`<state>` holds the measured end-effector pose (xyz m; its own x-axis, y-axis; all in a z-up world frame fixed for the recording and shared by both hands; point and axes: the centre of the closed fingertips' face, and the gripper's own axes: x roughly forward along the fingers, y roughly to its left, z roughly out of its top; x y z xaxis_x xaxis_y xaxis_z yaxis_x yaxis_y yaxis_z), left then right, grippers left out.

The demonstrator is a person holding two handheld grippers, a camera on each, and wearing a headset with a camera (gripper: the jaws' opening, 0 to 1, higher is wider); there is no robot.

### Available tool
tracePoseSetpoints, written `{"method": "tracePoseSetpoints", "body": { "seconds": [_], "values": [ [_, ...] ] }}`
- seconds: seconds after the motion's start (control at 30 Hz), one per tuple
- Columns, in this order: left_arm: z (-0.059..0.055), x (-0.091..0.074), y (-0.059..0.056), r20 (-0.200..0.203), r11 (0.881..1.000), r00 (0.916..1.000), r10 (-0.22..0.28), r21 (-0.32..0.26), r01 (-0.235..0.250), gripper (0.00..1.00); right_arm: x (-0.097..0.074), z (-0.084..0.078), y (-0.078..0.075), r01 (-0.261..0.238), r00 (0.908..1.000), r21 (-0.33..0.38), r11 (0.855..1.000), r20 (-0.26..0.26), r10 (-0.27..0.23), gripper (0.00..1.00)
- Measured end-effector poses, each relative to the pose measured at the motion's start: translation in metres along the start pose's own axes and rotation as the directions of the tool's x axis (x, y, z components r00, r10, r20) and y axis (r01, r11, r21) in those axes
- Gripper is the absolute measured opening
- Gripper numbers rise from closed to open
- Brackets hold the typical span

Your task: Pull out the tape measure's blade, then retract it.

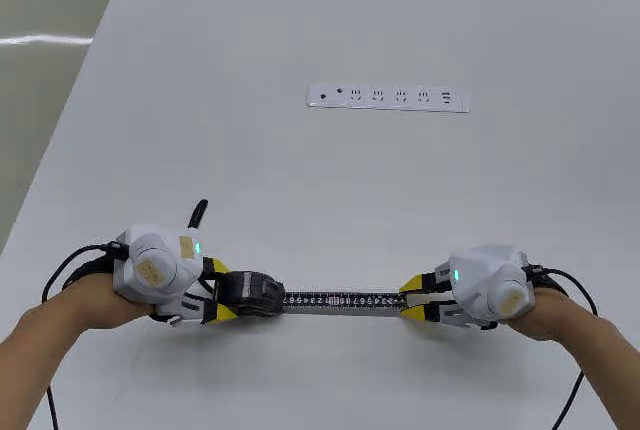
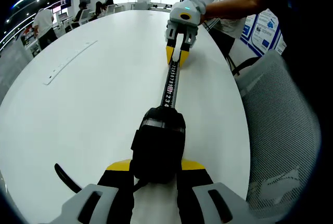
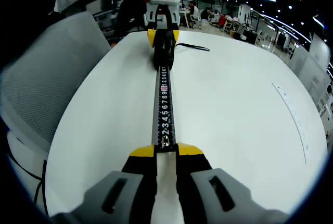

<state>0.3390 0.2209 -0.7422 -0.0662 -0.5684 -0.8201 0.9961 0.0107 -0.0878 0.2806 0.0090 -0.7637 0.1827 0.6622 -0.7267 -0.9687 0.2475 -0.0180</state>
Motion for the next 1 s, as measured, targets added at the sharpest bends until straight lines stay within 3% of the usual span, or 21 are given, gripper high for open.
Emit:
{"method": "tracePoseSetpoints", "body": {
  "seconds": [1.0],
  "values": [
    [0.000, 0.000, 0.000, 0.001, 1.000, 1.0000, -0.002, -0.003, 0.002, 0.28, -0.019, -0.020, -0.001, 0.016, 0.9991, 0.009, 1.000, -0.040, -0.016, 0.11]
  ]
}}
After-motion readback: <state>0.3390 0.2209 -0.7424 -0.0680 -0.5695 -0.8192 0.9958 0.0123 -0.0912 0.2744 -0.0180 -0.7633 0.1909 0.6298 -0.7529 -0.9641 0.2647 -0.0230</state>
